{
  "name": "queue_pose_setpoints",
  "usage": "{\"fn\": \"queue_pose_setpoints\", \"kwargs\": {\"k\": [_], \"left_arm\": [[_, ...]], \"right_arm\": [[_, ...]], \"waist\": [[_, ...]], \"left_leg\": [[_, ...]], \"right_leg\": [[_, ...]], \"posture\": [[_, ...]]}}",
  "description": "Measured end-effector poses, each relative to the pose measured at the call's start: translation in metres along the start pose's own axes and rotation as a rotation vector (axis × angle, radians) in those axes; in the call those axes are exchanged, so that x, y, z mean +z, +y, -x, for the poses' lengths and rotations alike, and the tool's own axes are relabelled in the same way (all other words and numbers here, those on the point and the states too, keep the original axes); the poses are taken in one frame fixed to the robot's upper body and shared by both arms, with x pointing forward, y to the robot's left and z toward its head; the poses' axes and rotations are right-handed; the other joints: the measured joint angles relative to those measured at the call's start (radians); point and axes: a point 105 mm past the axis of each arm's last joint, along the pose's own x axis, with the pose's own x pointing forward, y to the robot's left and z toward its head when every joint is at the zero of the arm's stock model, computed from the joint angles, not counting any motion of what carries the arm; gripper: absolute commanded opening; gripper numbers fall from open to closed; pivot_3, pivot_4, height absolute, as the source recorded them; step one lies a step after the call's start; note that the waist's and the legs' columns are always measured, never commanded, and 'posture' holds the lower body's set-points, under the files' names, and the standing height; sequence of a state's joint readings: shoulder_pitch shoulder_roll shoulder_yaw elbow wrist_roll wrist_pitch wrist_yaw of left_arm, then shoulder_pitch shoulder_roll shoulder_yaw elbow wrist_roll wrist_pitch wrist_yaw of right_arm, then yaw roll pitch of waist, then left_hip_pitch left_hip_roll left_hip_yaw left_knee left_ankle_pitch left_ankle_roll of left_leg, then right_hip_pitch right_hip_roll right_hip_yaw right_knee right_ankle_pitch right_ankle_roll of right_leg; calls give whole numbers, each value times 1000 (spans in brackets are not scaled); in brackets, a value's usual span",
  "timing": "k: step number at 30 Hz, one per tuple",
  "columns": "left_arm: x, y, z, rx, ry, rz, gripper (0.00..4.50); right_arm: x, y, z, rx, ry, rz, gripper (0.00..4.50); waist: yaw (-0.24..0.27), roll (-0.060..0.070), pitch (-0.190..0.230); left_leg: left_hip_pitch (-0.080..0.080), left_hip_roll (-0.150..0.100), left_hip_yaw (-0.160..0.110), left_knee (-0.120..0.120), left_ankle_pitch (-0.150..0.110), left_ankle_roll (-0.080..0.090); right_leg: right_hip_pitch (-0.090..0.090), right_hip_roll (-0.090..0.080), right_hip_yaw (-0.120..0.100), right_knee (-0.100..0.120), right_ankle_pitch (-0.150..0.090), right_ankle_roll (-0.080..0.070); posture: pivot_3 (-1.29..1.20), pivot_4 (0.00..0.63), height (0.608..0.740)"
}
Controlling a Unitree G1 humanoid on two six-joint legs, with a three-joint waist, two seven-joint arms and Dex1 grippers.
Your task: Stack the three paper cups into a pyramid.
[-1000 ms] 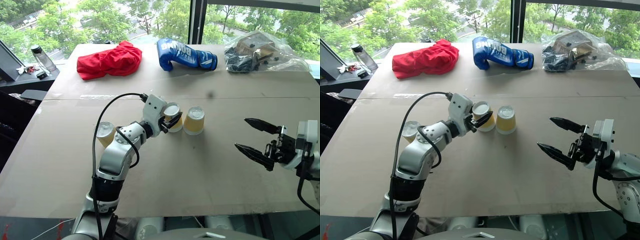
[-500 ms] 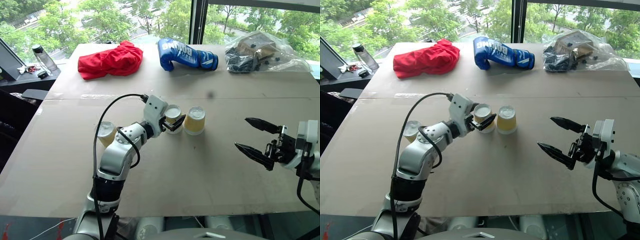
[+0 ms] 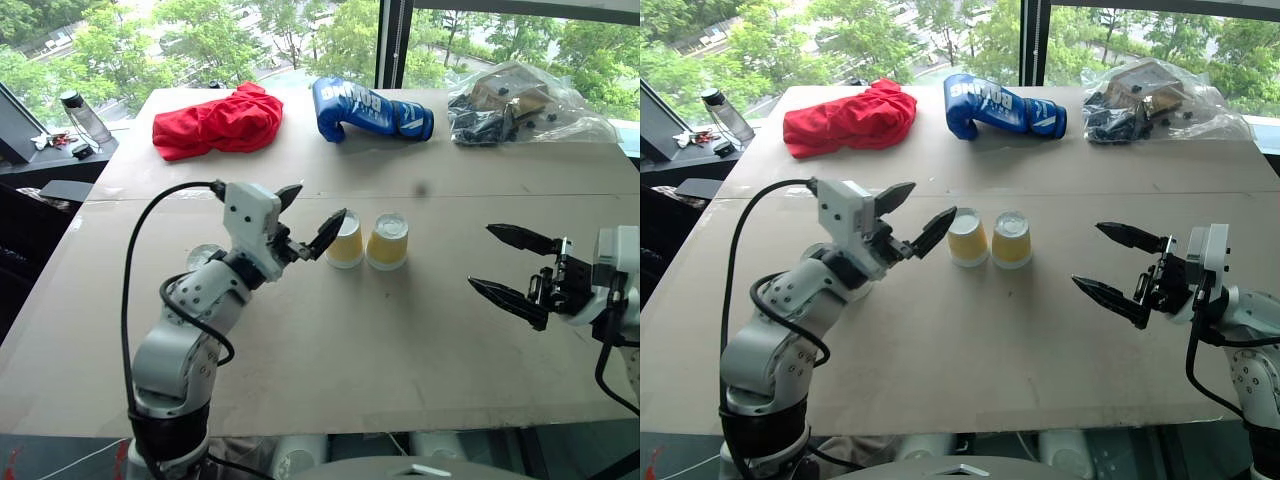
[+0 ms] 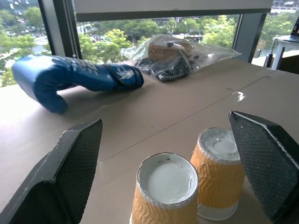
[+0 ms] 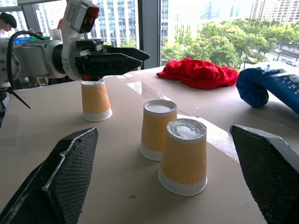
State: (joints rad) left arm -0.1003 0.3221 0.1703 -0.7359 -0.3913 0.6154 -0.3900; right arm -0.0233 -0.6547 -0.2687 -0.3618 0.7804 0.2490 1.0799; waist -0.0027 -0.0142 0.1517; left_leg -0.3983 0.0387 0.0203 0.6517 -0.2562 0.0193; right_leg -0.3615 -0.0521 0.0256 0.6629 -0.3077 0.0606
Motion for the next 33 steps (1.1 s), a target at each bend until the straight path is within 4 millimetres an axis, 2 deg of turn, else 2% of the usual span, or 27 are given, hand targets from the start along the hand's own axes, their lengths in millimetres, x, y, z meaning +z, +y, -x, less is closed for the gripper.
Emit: {"fn": "queue_pose_setpoints", "kwargs": {"k": [3,4,8,13,16,21,26,33], "left_arm": [[0,9,16,119,-5,0,4416],[-3,13,27,199,7,-2,4416],[-24,18,62,399,107,18,4416],[-43,18,87,492,187,21,4416],[-56,24,88,500,199,25,4416],[-59,36,84,512,155,2,4416],[-60,37,85,528,119,-12,4416],[-59,43,100,619,112,-64,4416]], "right_arm": [[2,0,-8,30,-27,-16,4500],[2,1,-12,48,-37,-28,4500],[2,3,-20,98,-45,-42,4500],[5,4,-25,131,-47,-43,4500],[6,4,-27,149,-49,-39,4500],[6,5,-27,165,-45,-40,4500],[1,7,-22,159,-28,-60,4500],[-2,8,-19,152,-22,-65,4500]], "waist": [[0,0,0],[0,-1,0],[2,-1,0],[2,-1,0],[4,-1,-1],[4,-1,-1],[4,0,-1],[-2,-1,-1]], "left_leg": [[0,0,0,0,0,1],[0,0,0,1,0,1],[0,-1,-1,1,-1,1],[1,-1,-1,0,-1,1],[1,-1,0,0,-1,1],[1,-1,0,1,-1,1],[1,-1,0,0,-1,1],[1,-1,0,0,-1,1]], "right_leg": [[1,0,0,0,0,0],[2,-1,0,-1,0,0],[2,-1,1,-1,0,0],[2,-1,1,-1,0,-1],[2,0,-1,0,0,-1],[2,-1,0,-1,0,-1],[2,-1,0,-1,0,-1],[2,-1,0,-1,0,-1]], "posture": [[0,150,740],[0,150,740],[0,150,740],[0,150,740],[0,150,740],[0,150,740],[0,150,740],[0,150,740]]}}
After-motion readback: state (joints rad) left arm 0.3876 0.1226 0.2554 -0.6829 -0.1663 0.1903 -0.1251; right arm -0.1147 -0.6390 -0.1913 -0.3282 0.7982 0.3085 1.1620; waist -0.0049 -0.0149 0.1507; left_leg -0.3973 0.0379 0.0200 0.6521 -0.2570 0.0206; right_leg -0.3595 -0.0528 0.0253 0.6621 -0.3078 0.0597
